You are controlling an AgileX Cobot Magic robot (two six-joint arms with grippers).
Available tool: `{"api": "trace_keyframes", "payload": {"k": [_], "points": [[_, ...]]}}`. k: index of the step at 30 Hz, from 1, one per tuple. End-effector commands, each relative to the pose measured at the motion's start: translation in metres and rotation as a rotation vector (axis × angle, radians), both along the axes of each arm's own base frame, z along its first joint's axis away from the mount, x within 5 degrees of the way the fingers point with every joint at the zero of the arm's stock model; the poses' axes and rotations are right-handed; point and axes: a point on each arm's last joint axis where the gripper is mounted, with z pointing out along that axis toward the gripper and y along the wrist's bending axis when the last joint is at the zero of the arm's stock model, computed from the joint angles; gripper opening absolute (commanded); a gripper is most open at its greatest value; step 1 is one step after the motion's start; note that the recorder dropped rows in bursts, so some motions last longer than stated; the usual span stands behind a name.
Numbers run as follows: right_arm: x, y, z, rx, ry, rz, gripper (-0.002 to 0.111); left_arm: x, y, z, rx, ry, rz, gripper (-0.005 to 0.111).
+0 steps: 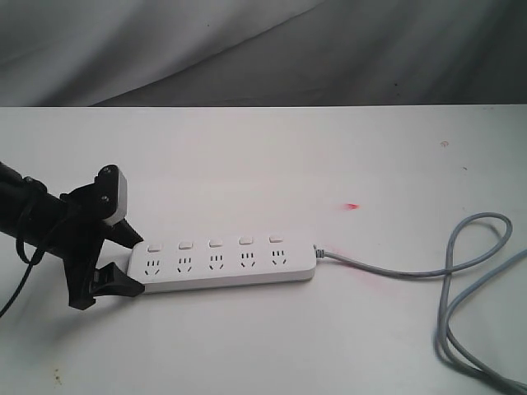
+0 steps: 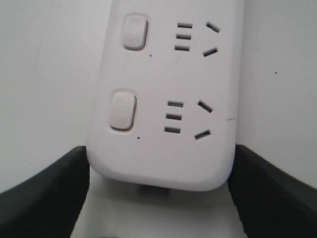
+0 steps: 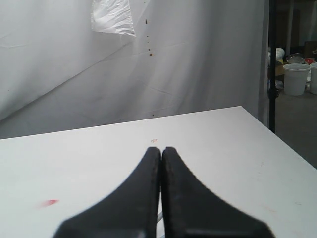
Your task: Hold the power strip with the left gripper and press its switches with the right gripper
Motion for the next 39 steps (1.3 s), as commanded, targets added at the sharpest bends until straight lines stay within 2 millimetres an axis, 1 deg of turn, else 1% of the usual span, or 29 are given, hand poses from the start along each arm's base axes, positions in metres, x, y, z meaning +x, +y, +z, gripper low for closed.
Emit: {"api": "trace_keyframes", "payload": {"k": [1, 12, 14, 16, 18, 19, 21, 22, 24, 27, 30, 35, 39], "points": [[0.0, 0.0, -0.001, 0.0, -0.001, -0.006, 0.0, -0.001, -0.001, 0.001, -0.018, 0.013, -0.009, 0.061], [0.0, 0.0, -0.001, 0.0, -0.001, -0.006, 0.0, -0.001, -0.001, 0.001, -0.018, 0.013, -0.009, 0.061], [-0.001, 0.0, 0.003, 0.001, 0.009, -0.002, 0.0, -0.001, -0.001, 0.001, -0.017, 0.01, -0.013, 0.061], [-0.003, 0.002, 0.012, 0.005, 0.041, 0.009, 0.0, -0.001, -0.001, 0.001, -0.017, 0.01, -0.013, 0.061], [-0.006, 0.003, 0.026, 0.008, 0.067, 0.022, 0.0, -0.001, -0.001, 0.001, -0.017, 0.01, -0.013, 0.061], [-0.008, 0.004, 0.036, 0.01, 0.096, 0.031, 0.0, -0.001, -0.001, 0.001, -0.017, 0.01, -0.013, 0.061], [-0.009, 0.005, 0.049, 0.01, 0.151, 0.041, 0.0, -0.001, -0.001, 0.001, -0.017, 0.01, -0.013, 0.061], [-0.009, 0.005, 0.061, 0.004, 0.168, 0.043, 0.0, -0.001, -0.001, 0.001, -0.017, 0.01, -0.013, 0.061], [-0.006, 0.004, 0.076, -0.005, 0.205, 0.043, 0.0, -0.001, -0.001, 0.001, -0.017, 0.01, -0.013, 0.061], [0.006, 0.003, 0.095, 0.002, 0.248, 0.047, 0.0, -0.001, -0.001, 0.001, -0.017, 0.01, -0.013, 0.061], [0.019, 0.001, 0.102, 0.024, 0.291, 0.053, 0.0, -0.001, -0.001, 0.001, -0.017, 0.01, -0.013, 0.061], [0.039, 0.006, 0.099, 0.037, 0.405, 0.133, 0.0, -0.001, -0.001, 0.001, -0.017, 0.01, -0.013, 0.061], [0.052, 0.02, 0.087, 0.021, 0.529, 0.26, 0.0, -0.001, -0.001, 0.001, -0.017, 0.01, -0.014, 0.061]]}}
